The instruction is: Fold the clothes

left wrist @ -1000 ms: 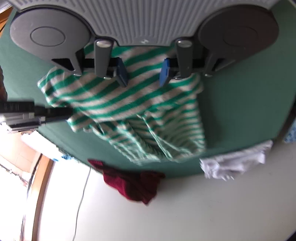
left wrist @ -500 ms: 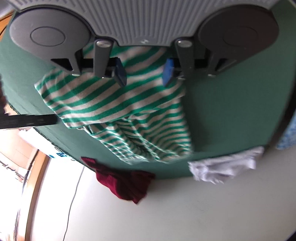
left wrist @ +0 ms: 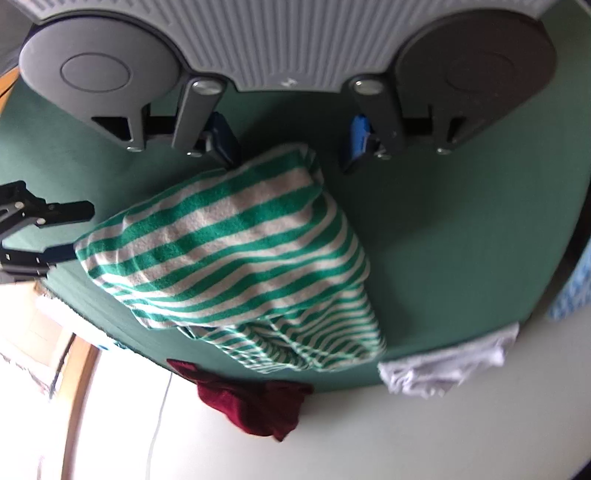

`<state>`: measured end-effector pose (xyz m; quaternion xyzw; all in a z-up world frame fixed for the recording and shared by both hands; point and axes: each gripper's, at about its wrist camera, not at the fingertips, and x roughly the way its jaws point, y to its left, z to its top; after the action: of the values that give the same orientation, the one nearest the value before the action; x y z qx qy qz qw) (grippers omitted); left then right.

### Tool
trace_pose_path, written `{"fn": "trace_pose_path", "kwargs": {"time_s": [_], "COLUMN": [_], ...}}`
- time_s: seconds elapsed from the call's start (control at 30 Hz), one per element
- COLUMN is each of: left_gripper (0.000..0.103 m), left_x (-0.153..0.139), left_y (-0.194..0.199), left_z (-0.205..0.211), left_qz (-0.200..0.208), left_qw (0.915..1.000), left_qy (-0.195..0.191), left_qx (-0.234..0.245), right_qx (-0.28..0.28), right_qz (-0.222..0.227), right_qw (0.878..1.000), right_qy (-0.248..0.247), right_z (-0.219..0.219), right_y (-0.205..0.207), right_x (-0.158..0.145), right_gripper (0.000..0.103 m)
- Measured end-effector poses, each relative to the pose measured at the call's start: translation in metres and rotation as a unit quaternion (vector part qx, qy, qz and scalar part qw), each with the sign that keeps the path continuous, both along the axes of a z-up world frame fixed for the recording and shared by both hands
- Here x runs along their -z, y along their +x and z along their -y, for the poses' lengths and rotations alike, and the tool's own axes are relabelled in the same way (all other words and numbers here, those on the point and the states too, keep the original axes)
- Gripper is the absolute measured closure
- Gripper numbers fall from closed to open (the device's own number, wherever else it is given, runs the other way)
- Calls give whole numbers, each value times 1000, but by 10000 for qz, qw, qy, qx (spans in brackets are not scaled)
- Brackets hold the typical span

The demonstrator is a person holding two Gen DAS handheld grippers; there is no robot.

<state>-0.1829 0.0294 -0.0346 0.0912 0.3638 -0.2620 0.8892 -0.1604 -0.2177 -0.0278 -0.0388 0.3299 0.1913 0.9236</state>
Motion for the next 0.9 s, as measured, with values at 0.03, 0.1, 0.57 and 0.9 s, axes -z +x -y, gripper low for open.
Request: {"fn": "trace_pose_path", "kwargs": {"time_s": [0.03, 0.1, 0.57, 0.9], "left_gripper": [60, 73, 94, 94], "left_x": [-1, -1, -30, -32], "left_y": [0, 0, -23, -44], "left_z": [1, 3, -13, -9], "left_qz": [-2, 21, 44, -420], "left_qw": [10000, 9998, 9983, 9982], "left_qy": [-38, -79, -463, -432], "left_qx": [60, 156, 343, -10], "right_qx": [-18, 47, 287, 26], "right_qz": [34, 232, 146, -603], "right_qw": [10000, 9997, 9982, 9948], "right_qy": [-26, -62, 497, 820], "right_z": [-1, -3, 4, -7], "right_y": [2, 1, -13, -104], "right_x": [3, 6, -22, -27], "right_gripper": [40, 48, 82, 83]}}
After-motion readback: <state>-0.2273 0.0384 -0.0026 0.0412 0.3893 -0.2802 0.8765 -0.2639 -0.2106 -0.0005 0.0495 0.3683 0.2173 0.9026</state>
